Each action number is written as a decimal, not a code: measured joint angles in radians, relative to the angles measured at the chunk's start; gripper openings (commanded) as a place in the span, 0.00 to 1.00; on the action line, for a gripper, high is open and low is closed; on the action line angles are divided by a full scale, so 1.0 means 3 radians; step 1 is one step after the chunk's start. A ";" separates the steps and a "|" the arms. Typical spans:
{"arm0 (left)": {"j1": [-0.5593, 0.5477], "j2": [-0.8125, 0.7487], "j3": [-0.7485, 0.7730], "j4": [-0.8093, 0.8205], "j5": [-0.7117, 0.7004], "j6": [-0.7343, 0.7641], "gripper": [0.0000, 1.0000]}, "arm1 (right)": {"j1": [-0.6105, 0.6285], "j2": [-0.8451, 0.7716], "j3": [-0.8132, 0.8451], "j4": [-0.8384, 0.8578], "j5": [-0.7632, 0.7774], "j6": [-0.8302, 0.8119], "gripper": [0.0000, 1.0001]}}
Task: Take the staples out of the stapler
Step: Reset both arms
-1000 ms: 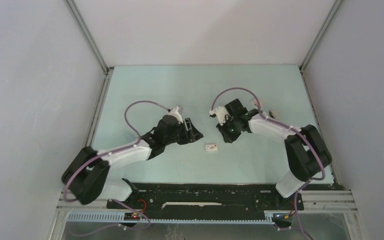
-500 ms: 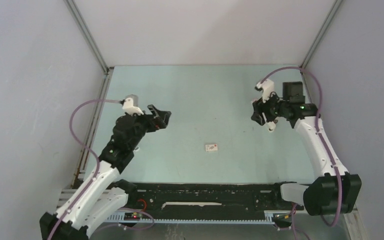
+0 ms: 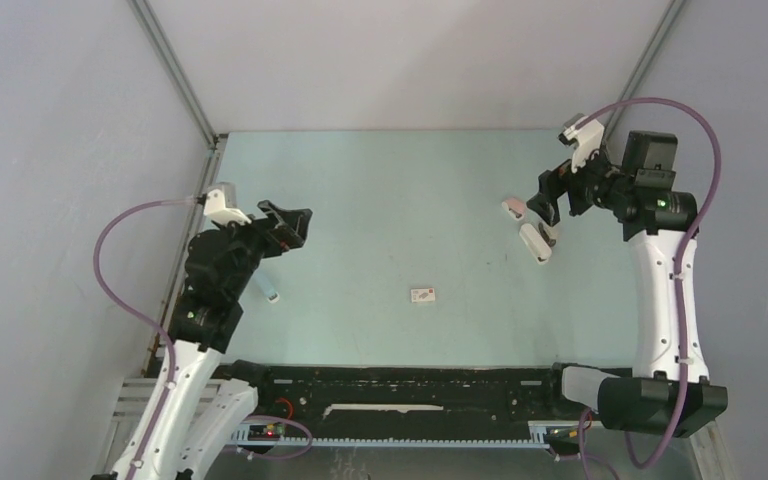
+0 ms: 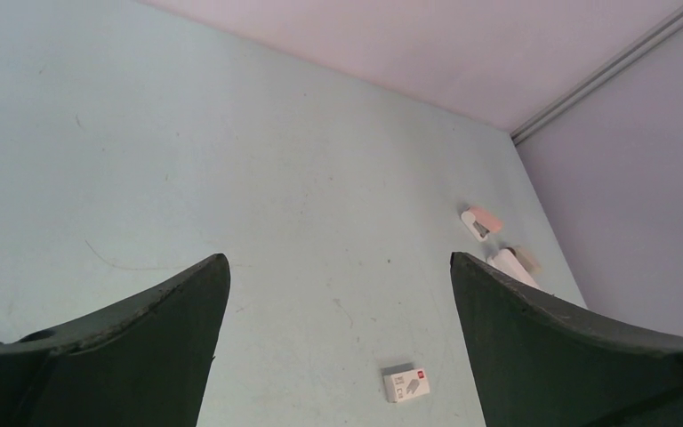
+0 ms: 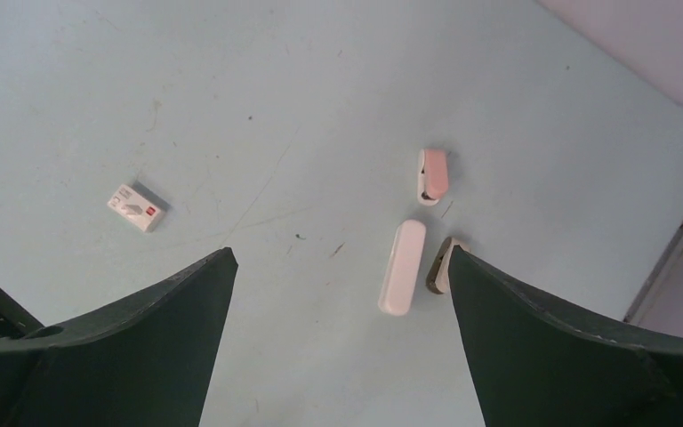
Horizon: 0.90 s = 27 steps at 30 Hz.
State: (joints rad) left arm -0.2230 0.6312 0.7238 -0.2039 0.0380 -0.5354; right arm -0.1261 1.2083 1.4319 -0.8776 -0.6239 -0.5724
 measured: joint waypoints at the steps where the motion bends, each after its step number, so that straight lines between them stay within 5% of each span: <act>1: 0.0023 -0.0006 0.0037 -0.0024 0.0019 0.0009 1.00 | -0.0010 0.0001 0.0060 -0.0031 -0.0031 0.0004 1.00; 19: 0.0345 -0.0128 0.0562 -0.0399 0.0421 0.0070 1.00 | -0.0573 0.0100 0.0379 -0.0008 -0.1392 0.0965 1.00; 27: 0.0383 -0.0140 0.0562 -0.0470 0.0453 0.0070 1.00 | -0.0585 0.0106 0.0379 0.0111 -0.1593 0.1211 1.00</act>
State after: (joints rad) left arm -0.1081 0.5892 0.8925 -0.3450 0.1738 -0.5144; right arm -0.3016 1.2400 1.5455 -0.8444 -1.1019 -0.2092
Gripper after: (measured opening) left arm 0.996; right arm 0.994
